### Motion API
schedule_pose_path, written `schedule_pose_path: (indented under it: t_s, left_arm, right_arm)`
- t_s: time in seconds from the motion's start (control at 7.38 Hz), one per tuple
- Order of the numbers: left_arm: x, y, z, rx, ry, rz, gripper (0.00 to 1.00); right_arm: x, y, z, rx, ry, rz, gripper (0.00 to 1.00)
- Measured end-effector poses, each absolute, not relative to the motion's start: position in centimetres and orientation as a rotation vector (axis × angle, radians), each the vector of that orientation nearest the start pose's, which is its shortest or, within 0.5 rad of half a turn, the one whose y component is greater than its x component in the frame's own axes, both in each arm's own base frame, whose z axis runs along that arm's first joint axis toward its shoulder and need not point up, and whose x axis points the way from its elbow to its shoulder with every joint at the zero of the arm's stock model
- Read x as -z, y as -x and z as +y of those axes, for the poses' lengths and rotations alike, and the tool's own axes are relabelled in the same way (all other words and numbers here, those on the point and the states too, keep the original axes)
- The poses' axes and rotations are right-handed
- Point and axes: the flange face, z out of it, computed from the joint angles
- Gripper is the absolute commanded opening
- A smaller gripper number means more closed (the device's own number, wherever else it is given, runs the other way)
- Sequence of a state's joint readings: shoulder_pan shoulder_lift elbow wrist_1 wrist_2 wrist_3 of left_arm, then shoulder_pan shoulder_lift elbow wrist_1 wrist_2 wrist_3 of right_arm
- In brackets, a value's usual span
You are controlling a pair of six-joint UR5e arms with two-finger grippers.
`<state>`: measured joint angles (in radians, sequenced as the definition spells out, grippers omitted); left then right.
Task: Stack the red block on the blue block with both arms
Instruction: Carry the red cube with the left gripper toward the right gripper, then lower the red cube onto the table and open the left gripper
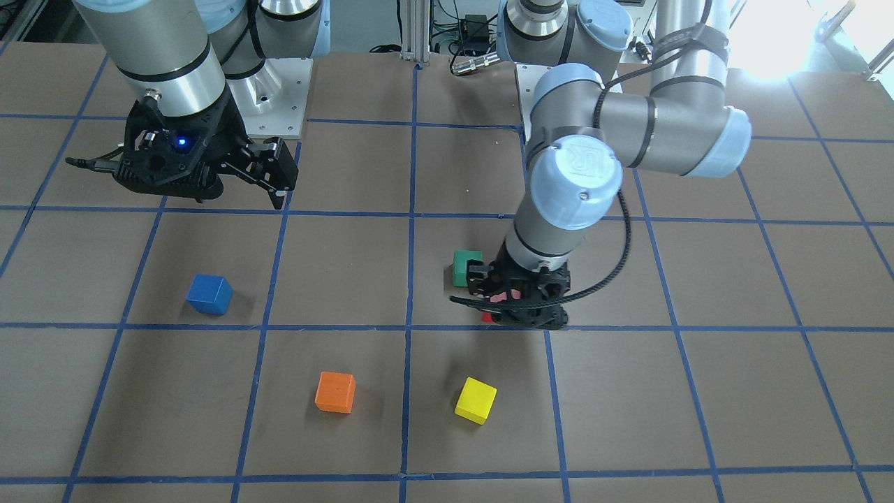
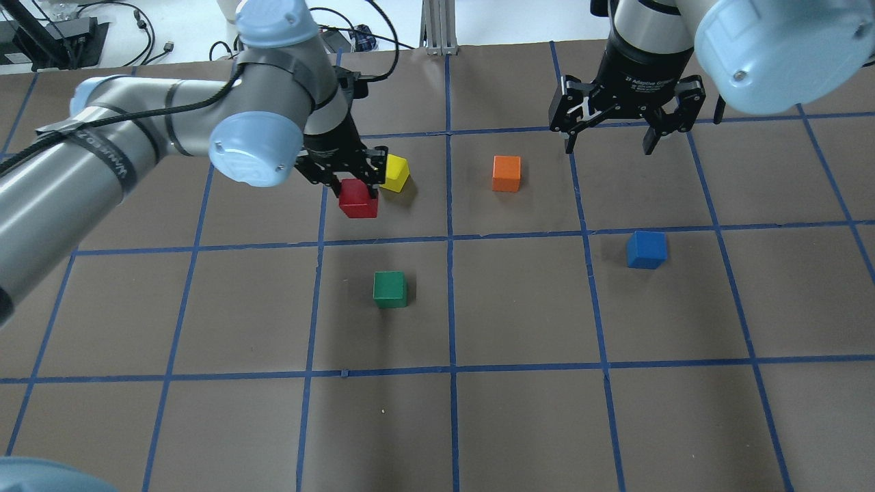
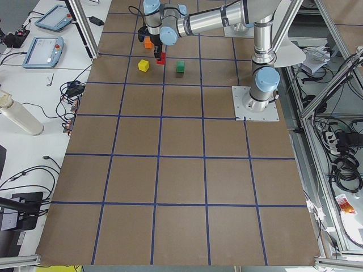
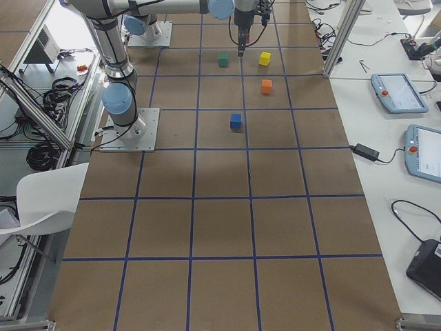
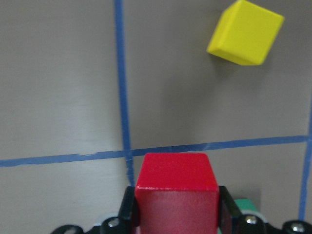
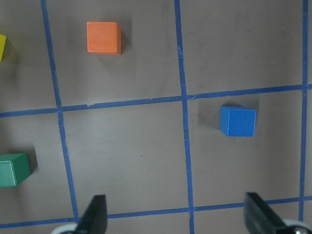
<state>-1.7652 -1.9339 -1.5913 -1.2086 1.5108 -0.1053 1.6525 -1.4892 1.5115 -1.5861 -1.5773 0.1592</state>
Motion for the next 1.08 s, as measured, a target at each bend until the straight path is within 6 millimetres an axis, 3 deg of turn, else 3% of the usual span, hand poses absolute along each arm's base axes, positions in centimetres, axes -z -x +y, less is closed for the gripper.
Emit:
schedule_pose_path:
  t_s: [0.14,0.41,0.68,0.81,1.08]
  left_arm:
    - [-30.6,29.3,-57.0,-0.038,-0.136,3.198,0.03]
    - [-27.4,36.1,-55.4,-0.076,-0.113,3.186,0.03]
    - [-24.1,40.0,-54.2,-0.135,-0.068,3.163,0.05]
    - [-22.8,41.2,-53.6,-0.160,-0.058,3.154,0.16]
    - [-21.5,42.5,-52.7,-0.192,-0.017,3.147,0.68]
  right_arm:
    - [-47.8,-17.5,-51.2,-0.008,-0.118,3.147,1.00]
    - [-47.8,-17.3,-51.1,-0.006,-0.117,3.147,1.00]
    - [-47.8,-17.3,-51.1,-0.006,-0.117,3.147,1.00]
    - [-47.8,-17.3,-51.1,-0.006,-0.117,3.147,1.00]
    - [-47.9,-17.2,-51.2,-0.005,-0.119,3.147,1.00]
